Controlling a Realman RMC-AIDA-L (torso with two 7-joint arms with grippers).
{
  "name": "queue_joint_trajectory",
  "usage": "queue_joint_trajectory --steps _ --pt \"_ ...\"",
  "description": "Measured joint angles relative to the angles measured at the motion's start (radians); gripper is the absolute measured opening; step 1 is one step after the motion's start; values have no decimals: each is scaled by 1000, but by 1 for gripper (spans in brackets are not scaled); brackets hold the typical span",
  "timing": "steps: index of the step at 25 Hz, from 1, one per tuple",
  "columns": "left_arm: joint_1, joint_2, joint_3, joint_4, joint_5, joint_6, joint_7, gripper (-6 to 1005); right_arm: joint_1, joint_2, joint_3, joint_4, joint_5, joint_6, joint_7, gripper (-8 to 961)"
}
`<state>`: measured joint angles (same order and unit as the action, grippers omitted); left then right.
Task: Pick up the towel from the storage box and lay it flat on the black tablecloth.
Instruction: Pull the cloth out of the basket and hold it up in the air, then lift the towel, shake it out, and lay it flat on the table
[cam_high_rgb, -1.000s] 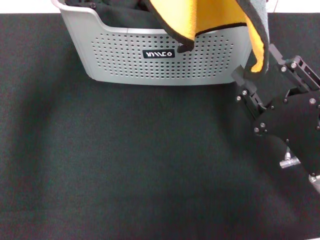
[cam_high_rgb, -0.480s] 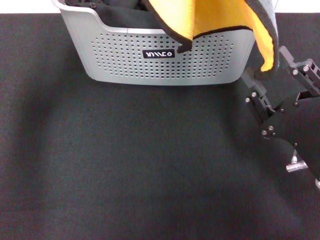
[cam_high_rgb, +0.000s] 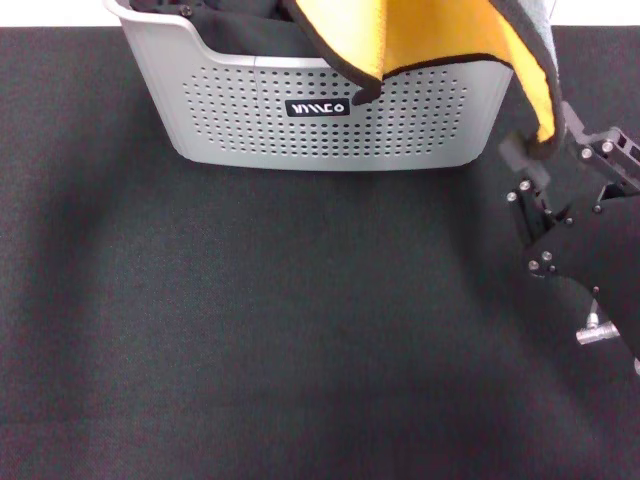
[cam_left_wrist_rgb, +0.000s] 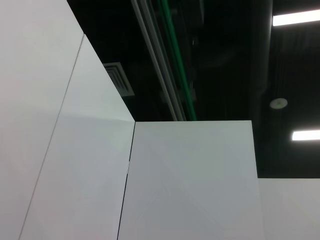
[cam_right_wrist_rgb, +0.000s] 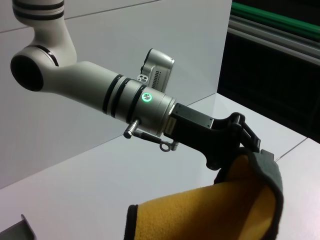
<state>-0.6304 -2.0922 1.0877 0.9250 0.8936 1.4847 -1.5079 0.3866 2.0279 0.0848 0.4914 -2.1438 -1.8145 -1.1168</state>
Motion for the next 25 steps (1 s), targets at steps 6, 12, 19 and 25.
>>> queue_joint_trajectory --steps 6,12,19,25 --pt "5 0 0 0 5 2 2 90 0 0 1 -8 3 -3 1 324" --pt "31 -2 8 0 4 7 45 91 0 0 -4 -3 4 -1 15 61" --pt "87 0 71 -59 7 31 175 99 2 0 -2 -1 3 -9 217 24" --pt "122 -3 90 -199 16 98 366 136 4 -8 29 -14 13 -78 471 25"
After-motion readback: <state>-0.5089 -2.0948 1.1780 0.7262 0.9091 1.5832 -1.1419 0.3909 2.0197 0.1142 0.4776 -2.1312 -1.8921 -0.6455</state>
